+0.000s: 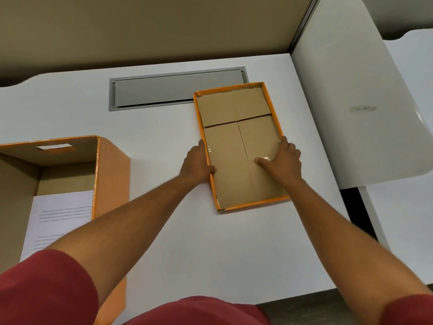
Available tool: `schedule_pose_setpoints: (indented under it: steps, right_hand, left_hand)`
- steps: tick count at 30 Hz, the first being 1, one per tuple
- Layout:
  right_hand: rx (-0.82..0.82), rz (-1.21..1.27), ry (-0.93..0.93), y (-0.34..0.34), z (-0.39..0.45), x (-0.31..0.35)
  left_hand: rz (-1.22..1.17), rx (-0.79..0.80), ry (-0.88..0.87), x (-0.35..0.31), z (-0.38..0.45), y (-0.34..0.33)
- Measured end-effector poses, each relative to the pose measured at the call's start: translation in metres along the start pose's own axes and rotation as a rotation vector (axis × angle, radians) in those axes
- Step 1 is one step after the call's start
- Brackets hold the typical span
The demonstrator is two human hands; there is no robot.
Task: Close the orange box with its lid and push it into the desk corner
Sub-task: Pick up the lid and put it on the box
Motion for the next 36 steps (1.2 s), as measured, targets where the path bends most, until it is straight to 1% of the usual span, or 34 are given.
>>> schedule_pose_setpoints:
  steps: [6, 10, 13, 16, 18, 20, 21, 22, 24, 26, 27, 29, 32, 34, 36]
  right_hand:
    - [-0.074, 0.02, -0.041, -0.026, -0.075, -0.019]
    - [-0.015, 0.059, -0.071, -0.027, -0.108, -0.023]
    - [0.034, 0.214, -0.106, -0.007, -0.116, -0.021]
    - [0.011, 0.402, -0.098, 0.03, -0.12, -0.015]
    - [-0.012, 0.473, -0.064, 0.057, -0.126, -0.006]
    - [-0.026, 0.487, 0.007, 0.08, -0.136, 0.009]
    - [-0.024, 0.493, 0.048, 0.088, -0.144, 0.019]
    - [-0.015, 0.504, 0.09, 0.095, -0.153, 0.029]
    - [0.015, 0.522, 0.165, 0.101, -0.173, 0.05]
    - [0.023, 0.534, 0.214, 0.1, -0.192, 0.066]
    - [0.014, 0.547, 0.229, 0.096, -0.199, 0.071]
    - [-0.01, 0.58, 0.239, 0.089, -0.208, 0.08]
    - [-0.014, 0.662, 0.211, 0.079, -0.209, 0.085]
    - [0.017, 0.761, 0.19, 0.075, -0.204, 0.084]
    - [0.095, 0.874, 0.162, 0.065, -0.197, 0.078]
  left_hand:
    - [0.004, 0.023, -0.029, 0.029, -0.051, -0.012]
    - [-0.006, 0.043, -0.025, 0.044, -0.086, -0.026]
    - [0.024, 0.047, -0.006, 0.046, -0.097, -0.031]
    - [0.016, 0.069, 0.005, 0.047, -0.099, -0.026]
    - [0.038, 0.065, -0.004, 0.045, -0.1, -0.02]
    - [0.095, 0.039, -0.001, 0.036, -0.102, -0.011]
    - [0.069, -0.001, 0.003, 0.029, -0.104, -0.007]
    - [-0.016, -0.06, 0.002, 0.018, -0.108, -0.001]
    - [-0.298, -0.174, -0.012, -0.011, -0.115, 0.013]
    - [-0.594, -0.197, -0.005, -0.046, -0.125, 0.027]
    - [-0.682, -0.185, -0.004, -0.062, -0.129, 0.033]
    - [-0.687, -0.162, -0.022, -0.086, -0.136, 0.041]
    - [-0.533, -0.19, -0.013, -0.097, -0.141, 0.048]
    - [-0.507, -0.234, 0.003, -0.094, -0.141, 0.052]
    - [-0.518, -0.273, 0.004, -0.09, -0.142, 0.059]
Point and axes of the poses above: each hand's wrist, its own z-axis towards the middle knuckle, its own y-axis out of the back of the hand, x = y × z, the point moved 1 cm from there along z, towards the middle knuckle, and after that the axes turned 5 degrees about -y, right-handed, at the moved point
